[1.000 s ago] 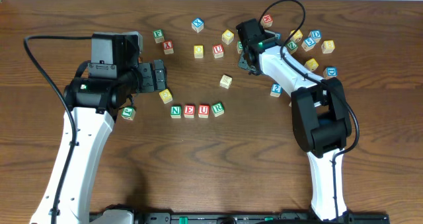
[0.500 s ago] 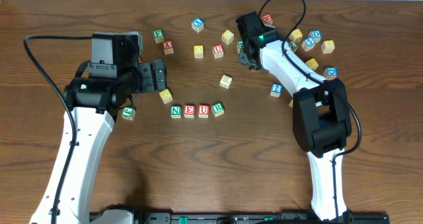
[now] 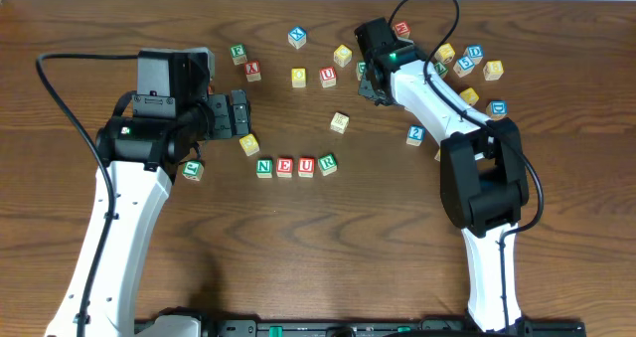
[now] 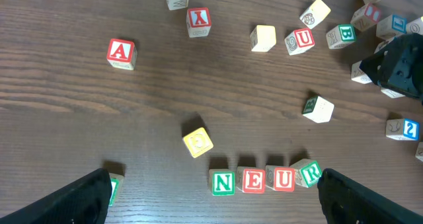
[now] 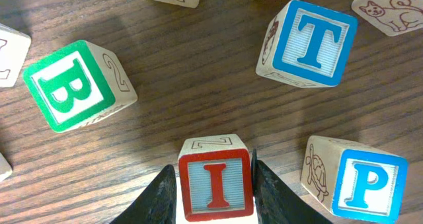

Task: Spell out NEURIPS
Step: 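Lower the right gripper and close it on the red I block, then lift the I block and carry it toward the R block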

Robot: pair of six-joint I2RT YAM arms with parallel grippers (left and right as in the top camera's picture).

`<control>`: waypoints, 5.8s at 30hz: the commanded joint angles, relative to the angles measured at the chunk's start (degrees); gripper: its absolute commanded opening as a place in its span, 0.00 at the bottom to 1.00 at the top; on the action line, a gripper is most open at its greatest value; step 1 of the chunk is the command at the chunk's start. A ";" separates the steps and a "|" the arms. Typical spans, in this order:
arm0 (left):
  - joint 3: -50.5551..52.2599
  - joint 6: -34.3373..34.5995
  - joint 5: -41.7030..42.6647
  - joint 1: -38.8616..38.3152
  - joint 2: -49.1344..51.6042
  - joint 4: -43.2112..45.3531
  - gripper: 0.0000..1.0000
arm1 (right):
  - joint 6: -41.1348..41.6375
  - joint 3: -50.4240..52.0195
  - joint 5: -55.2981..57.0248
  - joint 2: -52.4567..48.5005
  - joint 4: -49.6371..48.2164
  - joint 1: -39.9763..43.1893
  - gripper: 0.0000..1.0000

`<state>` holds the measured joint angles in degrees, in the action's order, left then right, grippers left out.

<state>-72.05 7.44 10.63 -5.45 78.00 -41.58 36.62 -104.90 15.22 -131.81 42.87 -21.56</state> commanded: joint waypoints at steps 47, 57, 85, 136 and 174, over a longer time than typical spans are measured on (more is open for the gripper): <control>-1.31 -0.33 0.33 0.09 -0.52 0.00 0.98 | -0.24 -1.03 1.38 -0.22 0.39 -0.68 0.33; -1.31 -0.33 0.33 0.09 -0.52 0.02 0.98 | -0.26 -0.81 1.38 -0.55 0.20 -0.68 0.33; -1.31 -0.33 0.33 0.09 -0.52 0.02 0.98 | -0.28 -0.61 2.03 -1.33 0.22 -0.68 0.33; -1.31 -0.33 0.31 0.09 -0.52 0.02 0.98 | -0.94 -0.63 2.01 -2.23 0.26 -0.72 0.20; -1.31 -0.33 0.33 0.09 -0.52 0.00 0.98 | -6.47 -0.72 3.93 14.21 19.87 -8.39 0.09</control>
<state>-72.05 7.44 10.63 -5.45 78.00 -41.58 31.31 -105.03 16.75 -118.76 61.43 -27.05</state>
